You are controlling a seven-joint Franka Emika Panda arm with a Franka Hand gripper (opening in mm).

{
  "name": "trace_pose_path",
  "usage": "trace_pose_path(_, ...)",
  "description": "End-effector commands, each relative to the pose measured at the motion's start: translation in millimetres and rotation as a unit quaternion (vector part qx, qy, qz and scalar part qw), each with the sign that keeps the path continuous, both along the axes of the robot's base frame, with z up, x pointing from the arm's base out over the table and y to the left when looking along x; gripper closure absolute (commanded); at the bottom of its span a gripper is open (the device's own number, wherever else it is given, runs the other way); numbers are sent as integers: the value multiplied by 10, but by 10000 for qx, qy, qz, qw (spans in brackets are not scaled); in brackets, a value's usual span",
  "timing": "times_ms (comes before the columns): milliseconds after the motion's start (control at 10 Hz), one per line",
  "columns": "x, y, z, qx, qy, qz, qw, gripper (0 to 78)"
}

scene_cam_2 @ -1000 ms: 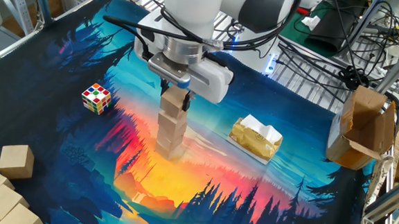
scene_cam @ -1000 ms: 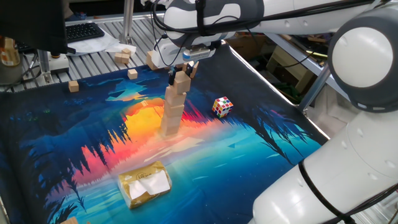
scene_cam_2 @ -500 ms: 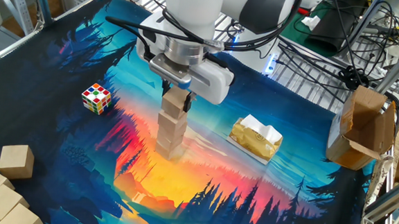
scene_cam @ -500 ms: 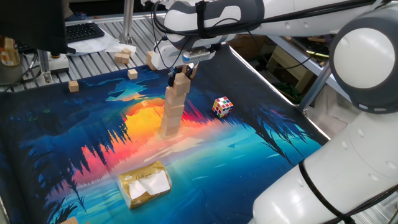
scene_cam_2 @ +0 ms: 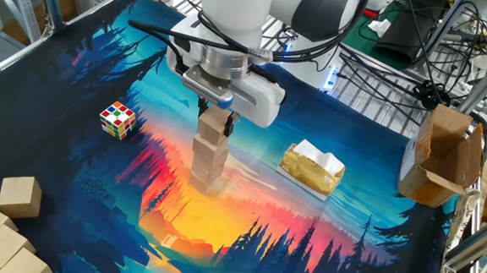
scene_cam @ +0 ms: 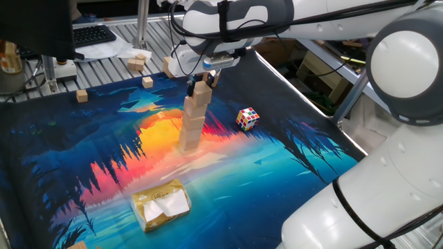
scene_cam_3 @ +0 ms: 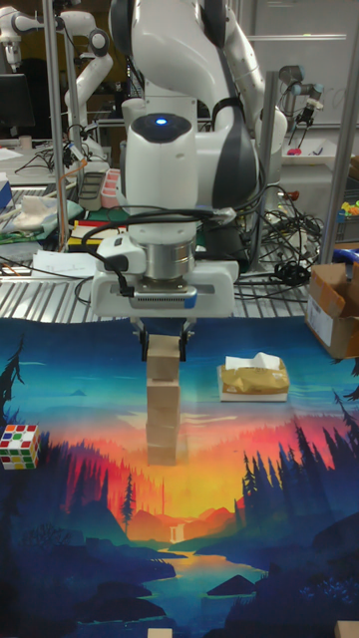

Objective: Stack the blocks in a vertical line of five

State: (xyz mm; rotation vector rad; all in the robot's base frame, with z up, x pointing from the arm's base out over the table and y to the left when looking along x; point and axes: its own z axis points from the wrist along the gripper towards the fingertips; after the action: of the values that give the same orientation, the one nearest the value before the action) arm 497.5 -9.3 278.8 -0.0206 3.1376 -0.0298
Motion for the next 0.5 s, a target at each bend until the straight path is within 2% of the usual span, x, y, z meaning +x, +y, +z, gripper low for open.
trace_pose_path(100, 7, 0, 13, -3, -9, -13, 10000, 763)
trace_pose_path(500, 6, 1, 8, -8, -16, 10, 10000, 763)
